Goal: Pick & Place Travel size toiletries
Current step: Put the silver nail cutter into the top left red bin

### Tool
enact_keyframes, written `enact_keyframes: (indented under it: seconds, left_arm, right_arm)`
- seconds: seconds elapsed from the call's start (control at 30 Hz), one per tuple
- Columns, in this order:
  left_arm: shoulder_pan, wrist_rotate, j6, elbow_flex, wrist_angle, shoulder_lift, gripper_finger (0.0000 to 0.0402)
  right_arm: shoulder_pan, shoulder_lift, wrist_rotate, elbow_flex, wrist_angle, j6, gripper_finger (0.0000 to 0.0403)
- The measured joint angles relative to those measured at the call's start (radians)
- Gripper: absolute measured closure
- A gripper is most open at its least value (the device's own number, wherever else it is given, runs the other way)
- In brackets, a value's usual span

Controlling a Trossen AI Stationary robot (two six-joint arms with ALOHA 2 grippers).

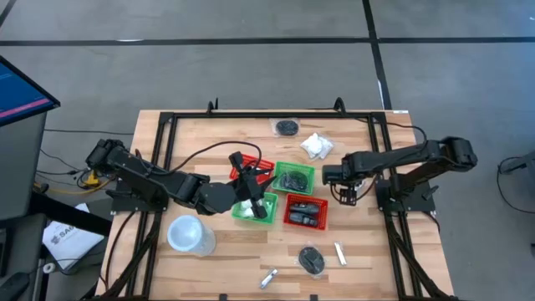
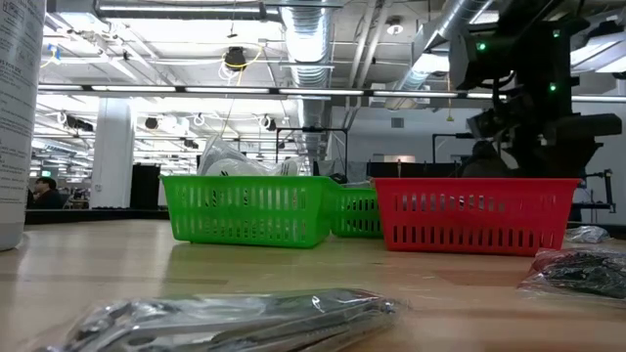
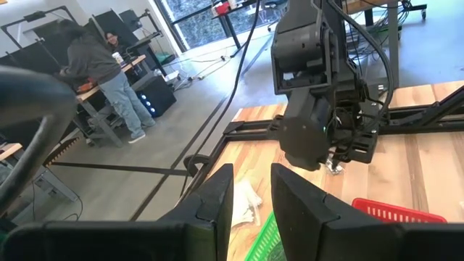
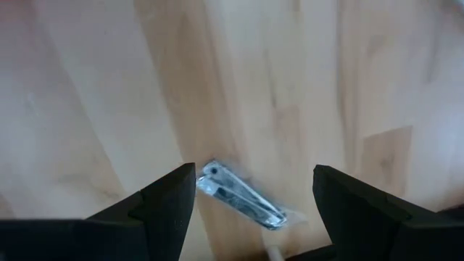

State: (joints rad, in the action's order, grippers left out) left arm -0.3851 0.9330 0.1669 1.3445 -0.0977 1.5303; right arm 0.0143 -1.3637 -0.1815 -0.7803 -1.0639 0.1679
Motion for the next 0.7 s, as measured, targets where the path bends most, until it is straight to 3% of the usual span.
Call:
enact_keyframes:
  seconds: [0.57, 0.7]
  left_arm:
    - [0.0, 0.0, 0.0, 0.0, 0.0, 0.0, 0.0316]
    - [0.008, 0.0, 0.0, 0.0, 0.0, 0.0, 0.0316]
  right_arm:
    - [0.035, -0.129, 0.08, 0.0, -0.015, -0.018, 0.0138]
    - [0.041, -0.131, 0.084, -0.022, -0.103, -0.021, 0.0138]
